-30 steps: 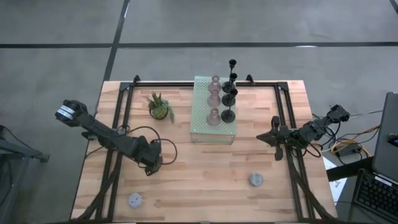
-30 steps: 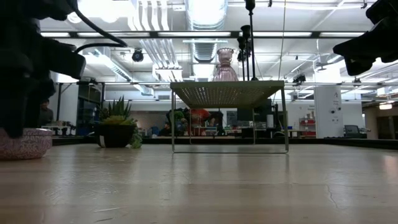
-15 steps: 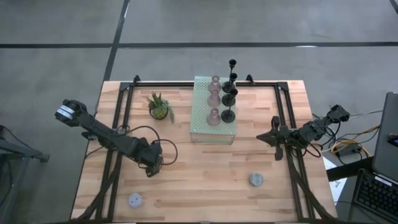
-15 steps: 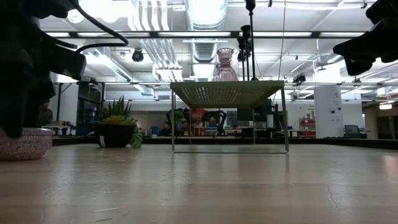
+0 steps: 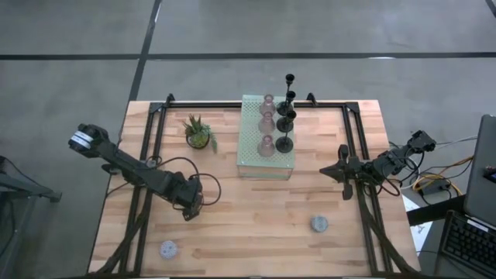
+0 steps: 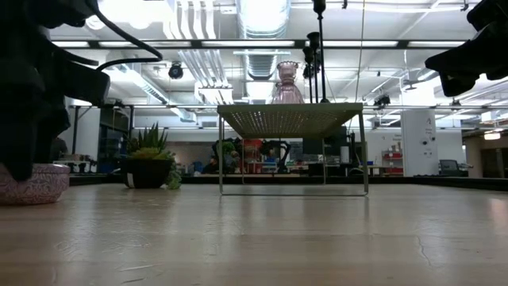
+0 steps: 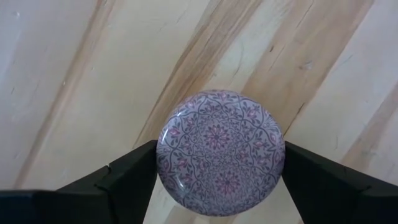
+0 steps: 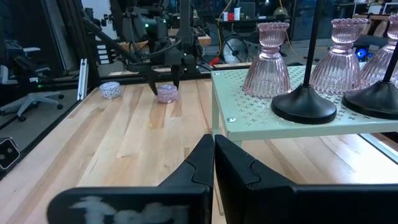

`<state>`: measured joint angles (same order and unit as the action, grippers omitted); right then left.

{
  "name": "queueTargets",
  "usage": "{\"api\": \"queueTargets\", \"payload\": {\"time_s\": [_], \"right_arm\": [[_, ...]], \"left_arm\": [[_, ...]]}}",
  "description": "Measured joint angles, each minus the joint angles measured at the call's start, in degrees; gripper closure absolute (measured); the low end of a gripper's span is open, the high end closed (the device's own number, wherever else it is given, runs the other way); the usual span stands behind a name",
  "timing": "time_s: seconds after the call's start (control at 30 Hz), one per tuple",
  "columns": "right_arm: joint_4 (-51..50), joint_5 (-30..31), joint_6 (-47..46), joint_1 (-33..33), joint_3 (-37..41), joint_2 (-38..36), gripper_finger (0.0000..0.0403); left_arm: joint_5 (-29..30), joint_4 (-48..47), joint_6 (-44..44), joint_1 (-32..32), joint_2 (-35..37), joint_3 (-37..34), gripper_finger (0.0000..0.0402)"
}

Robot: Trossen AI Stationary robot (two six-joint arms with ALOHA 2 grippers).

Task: Pick & Place candle stick holders
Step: Put the pink scented candle on the shelf

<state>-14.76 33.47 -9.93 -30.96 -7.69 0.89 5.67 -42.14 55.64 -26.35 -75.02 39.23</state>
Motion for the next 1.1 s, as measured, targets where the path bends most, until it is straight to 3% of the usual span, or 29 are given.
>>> {"api": "queueTargets", "payload": {"time_s": [0.6,1.1], "right_arm": [[0.0,0.0,0.0,0.0,0.0,0.0,0.0394],[0.0,0.0,-0.1,0.0,0.0,0.0,0.0394]], "left_arm": [[0.8,0.6,-3.2,1.2,0.0,2.6,0.0098],[1.1,-3.7,-15.6,13.6,0.1,20.0,0.0097]]}}
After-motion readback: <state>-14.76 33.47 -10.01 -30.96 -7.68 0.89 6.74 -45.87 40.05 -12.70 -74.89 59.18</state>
